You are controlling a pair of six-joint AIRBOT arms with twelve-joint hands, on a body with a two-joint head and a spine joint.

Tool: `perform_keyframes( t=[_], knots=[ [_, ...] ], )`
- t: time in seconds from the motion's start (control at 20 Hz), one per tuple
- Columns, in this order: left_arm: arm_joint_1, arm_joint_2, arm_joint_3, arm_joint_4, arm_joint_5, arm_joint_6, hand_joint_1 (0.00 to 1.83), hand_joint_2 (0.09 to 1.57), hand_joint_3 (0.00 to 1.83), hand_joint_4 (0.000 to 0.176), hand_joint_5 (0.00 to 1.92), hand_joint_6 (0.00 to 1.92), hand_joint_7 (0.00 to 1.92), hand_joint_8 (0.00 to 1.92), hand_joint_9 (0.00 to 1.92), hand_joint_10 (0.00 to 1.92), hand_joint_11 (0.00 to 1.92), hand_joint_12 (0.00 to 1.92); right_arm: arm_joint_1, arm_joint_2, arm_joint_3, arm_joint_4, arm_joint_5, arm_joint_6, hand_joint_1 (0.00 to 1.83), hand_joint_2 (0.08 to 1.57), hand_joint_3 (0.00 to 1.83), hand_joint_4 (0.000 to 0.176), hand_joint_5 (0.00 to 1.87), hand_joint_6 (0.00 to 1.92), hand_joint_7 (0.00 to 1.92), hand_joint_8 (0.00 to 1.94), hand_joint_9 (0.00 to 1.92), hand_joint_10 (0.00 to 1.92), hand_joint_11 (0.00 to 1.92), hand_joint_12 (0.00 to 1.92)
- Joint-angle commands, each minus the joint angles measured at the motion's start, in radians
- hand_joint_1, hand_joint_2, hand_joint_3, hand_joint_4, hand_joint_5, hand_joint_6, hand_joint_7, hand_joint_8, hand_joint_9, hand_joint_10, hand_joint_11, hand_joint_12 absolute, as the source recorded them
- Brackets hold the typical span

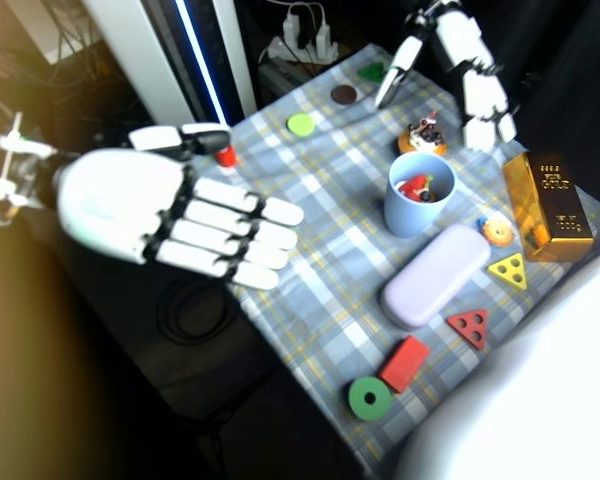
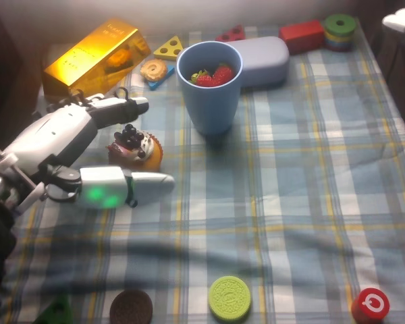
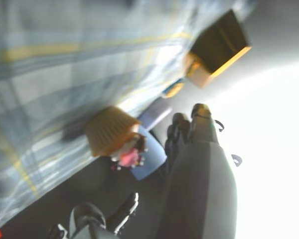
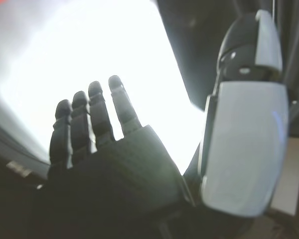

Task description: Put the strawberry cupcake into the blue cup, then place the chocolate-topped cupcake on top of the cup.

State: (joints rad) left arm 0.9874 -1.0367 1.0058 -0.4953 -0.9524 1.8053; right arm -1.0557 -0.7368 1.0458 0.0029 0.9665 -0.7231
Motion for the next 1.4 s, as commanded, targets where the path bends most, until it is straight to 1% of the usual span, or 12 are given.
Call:
perform_keyframes(
  t=[0.0,0.15,0.35,0.45,0.55,0.65,0.7,0.8,0.95,1.1,1.3,1.35],
  knots=[
    [-0.015,-0.005,0.01,0.02,-0.098,-0.003,0.65,0.72,0.0,0.0,0.45,0.01,0.51,0.01,0.4,0.0,0.11,0.09,0.004,0.011,-0.005,0.039,0.159,0.005,0.12,0.79,0.0,0.0,0.0,0.0,0.06,0.0,0.0,0.0,0.0,0.0],
    [-0.022,-0.02,0.031,0.012,-0.076,0.02,0.73,0.73,0.0,0.0,0.45,0.01,0.51,0.0,0.38,0.0,0.09,0.09,-0.012,0.014,-0.01,0.047,0.171,0.005,0.09,0.8,0.0,0.0,0.0,0.0,0.07,0.0,0.01,0.01,0.0,0.0],
    [-0.03,-0.024,0.03,-0.016,-0.066,0.106,0.83,0.73,0.0,0.0,0.51,0.0,0.57,0.0,0.42,0.01,0.11,0.13,-0.015,0.008,-0.01,0.044,0.172,0.005,0.11,0.79,0.0,0.0,0.01,0.0,0.08,0.01,0.01,0.0,0.0,0.0],
    [-0.031,-0.026,0.033,-0.025,-0.063,0.107,0.82,0.76,0.0,0.0,0.49,0.0,0.54,0.0,0.38,0.0,0.01,0.3,-0.018,0.005,-0.009,0.044,0.172,0.005,0.09,0.77,0.0,0.0,0.0,0.0,0.07,0.0,0.01,0.0,0.0,0.0],
    [-0.03,-0.035,0.041,-0.036,-0.06,0.107,0.86,0.75,0.0,0.0,0.55,0.0,0.58,0.0,0.45,0.0,0.0,0.43,-0.018,0.003,-0.009,0.044,0.172,0.005,0.1,0.76,0.0,0.0,0.0,0.0,0.07,0.0,0.01,0.0,0.0,0.0],
    [-0.03,-0.04,0.048,-0.039,-0.054,0.107,0.86,0.78,0.0,0.0,0.55,0.01,0.58,0.0,0.41,0.0,0.0,0.34,-0.02,0.001,-0.008,0.044,0.172,0.005,0.13,0.77,0.0,0.0,0.0,0.0,0.07,0.0,0.04,0.01,0.04,0.02],
    [-0.03,-0.043,0.054,-0.04,-0.051,0.107,0.89,0.78,0.0,0.0,0.6,0.01,0.62,0.0,0.44,0.0,0.0,0.34,-0.021,0.0,-0.008,0.044,0.172,0.005,0.14,0.76,0.0,0.0,0.0,0.0,0.08,0.0,0.04,0.01,0.06,0.03],
    [-0.031,-0.044,0.057,-0.043,-0.054,0.107,0.94,0.84,0.0,0.0,0.84,0.01,0.83,0.01,0.59,0.01,0.1,0.45,-0.021,-0.003,-0.007,0.044,0.172,0.005,0.16,0.76,0.0,0.0,0.0,0.0,0.04,0.0,0.0,0.0,0.01,0.01],
    [-0.031,-0.044,0.06,-0.046,-0.055,0.107,0.91,0.9,0.0,0.0,0.94,0.01,0.93,0.02,0.65,0.01,0.09,0.51,-0.022,-0.01,-0.004,0.044,0.171,0.005,0.18,0.76,0.0,0.0,0.01,0.0,0.05,0.01,0.0,0.0,0.0,0.0],
    [-0.037,-0.036,0.054,-0.043,-0.069,0.107,0.96,0.9,0.0,0.0,1.02,0.01,1.02,0.02,0.75,0.02,0.13,0.56,-0.025,-0.012,-0.003,0.044,0.171,0.005,0.18,0.77,0.0,0.0,0.0,0.0,0.04,0.0,0.0,0.0,0.0,0.0],
    [-0.079,0.011,0.014,0.003,-0.099,0.107,0.95,0.93,0.0,0.0,1.09,0.01,1.08,0.01,0.76,0.0,0.05,0.58,-0.029,-0.013,-0.004,0.046,0.169,0.005,0.19,0.77,0.0,0.0,0.0,0.0,0.04,0.0,0.0,0.0,0.0,0.0],
    [-0.095,0.025,0.004,0.02,-0.103,0.107,1.04,1.01,0.0,0.135,1.16,0.51,1.1,0.01,0.78,0.0,0.01,0.67,-0.029,-0.013,-0.005,0.046,0.166,0.005,0.2,0.78,0.0,0.0,0.0,0.0,0.05,0.01,0.0,0.0,0.0,0.0]
  ],
)
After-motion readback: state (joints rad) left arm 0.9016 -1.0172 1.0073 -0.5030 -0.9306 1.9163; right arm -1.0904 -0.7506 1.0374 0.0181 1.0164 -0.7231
